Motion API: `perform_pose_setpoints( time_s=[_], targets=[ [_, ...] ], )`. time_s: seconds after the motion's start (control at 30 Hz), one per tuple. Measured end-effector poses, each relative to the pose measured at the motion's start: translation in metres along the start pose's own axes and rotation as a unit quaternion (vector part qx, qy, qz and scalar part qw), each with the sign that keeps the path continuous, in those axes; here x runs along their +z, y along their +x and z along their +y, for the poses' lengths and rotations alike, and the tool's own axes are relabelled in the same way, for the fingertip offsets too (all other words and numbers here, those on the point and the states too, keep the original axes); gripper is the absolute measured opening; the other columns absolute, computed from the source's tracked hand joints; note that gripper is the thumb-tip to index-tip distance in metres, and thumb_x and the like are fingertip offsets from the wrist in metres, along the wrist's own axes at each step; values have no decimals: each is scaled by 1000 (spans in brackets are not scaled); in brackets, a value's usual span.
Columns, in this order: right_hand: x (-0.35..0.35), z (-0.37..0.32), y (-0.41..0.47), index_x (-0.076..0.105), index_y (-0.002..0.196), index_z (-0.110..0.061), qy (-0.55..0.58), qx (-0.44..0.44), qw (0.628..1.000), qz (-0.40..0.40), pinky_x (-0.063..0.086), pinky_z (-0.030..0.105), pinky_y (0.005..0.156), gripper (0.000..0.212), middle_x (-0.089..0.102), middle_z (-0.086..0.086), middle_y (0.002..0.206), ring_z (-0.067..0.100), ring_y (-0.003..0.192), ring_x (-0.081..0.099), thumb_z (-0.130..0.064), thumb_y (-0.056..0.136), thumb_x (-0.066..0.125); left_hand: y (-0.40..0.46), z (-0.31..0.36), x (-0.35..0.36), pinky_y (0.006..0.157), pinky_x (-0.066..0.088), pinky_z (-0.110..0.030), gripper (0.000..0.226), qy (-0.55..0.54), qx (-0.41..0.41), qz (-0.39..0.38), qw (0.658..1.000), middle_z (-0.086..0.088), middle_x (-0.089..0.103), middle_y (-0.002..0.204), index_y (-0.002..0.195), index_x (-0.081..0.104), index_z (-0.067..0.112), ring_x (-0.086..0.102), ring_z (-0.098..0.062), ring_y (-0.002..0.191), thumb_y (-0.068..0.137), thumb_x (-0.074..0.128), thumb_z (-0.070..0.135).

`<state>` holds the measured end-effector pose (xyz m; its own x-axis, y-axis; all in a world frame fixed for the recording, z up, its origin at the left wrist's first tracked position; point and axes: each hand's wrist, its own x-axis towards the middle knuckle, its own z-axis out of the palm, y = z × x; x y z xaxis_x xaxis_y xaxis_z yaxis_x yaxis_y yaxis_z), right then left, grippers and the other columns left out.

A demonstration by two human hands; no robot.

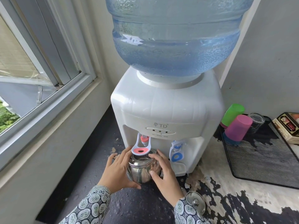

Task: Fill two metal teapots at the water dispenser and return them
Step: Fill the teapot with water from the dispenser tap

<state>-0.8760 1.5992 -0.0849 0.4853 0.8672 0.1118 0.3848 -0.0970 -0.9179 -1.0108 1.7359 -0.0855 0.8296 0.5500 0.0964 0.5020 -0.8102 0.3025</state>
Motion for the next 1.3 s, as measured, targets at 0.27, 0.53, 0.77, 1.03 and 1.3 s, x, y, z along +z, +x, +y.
perform_pose_setpoints(
  time_s=[0.27, 0.53, 0.77, 1.03, 1.3],
  targets=[
    [0, 0, 0, 35, 108, -69, 0, -3, 1000, -1, 16, -5, 98, 73, 27, -18, 139, -16, 130, 16, -4, 83, 57, 0, 1, -1, 104, 8, -31, 128, -3, 2, 0, 1000, 1, 39, 143, 131, -6, 38, 48, -18, 123, 32, 63, 81],
    [-2, -2, -2, 35, 108, -68, 9, -3, 1000, -6, 16, -6, 96, 73, 21, -29, 136, -25, 126, 14, -4, 83, 57, 0, 2, -1, 103, 12, -31, 128, -17, 5, 1, 1000, 5, 39, 142, 132, -3, 39, 48, -14, 122, 31, 64, 81],
    [-2, -3, -2, 36, 108, -68, 8, -2, 1000, -4, 16, -6, 96, 70, 22, -28, 136, -22, 127, 15, -6, 84, 57, 0, 1, -1, 98, 14, -31, 130, -5, 0, -6, 1000, 2, 46, 137, 136, 6, 32, 56, -17, 113, 30, 60, 84],
    [-9, -20, -1, 61, 88, -31, 50, -31, 993, 105, 47, 14, 90, 12, 65, -9, 104, -2, 103, 59, -37, 80, 55, -1, 1, 1, 106, 13, -36, 128, -18, -2, -2, 1000, 5, 35, 144, 132, -5, 40, 47, -16, 123, 33, 66, 80],
    [-25, -63, 14, 53, 65, -11, 155, 33, 987, 22, 36, 11, 44, 31, 56, 3, 57, 2, 41, 46, -33, 87, 52, -2, -1, 2, 107, 12, -35, 128, -19, 2, 2, 1000, 7, 35, 144, 135, -2, 38, 43, -13, 125, 34, 62, 83]
  ],
)
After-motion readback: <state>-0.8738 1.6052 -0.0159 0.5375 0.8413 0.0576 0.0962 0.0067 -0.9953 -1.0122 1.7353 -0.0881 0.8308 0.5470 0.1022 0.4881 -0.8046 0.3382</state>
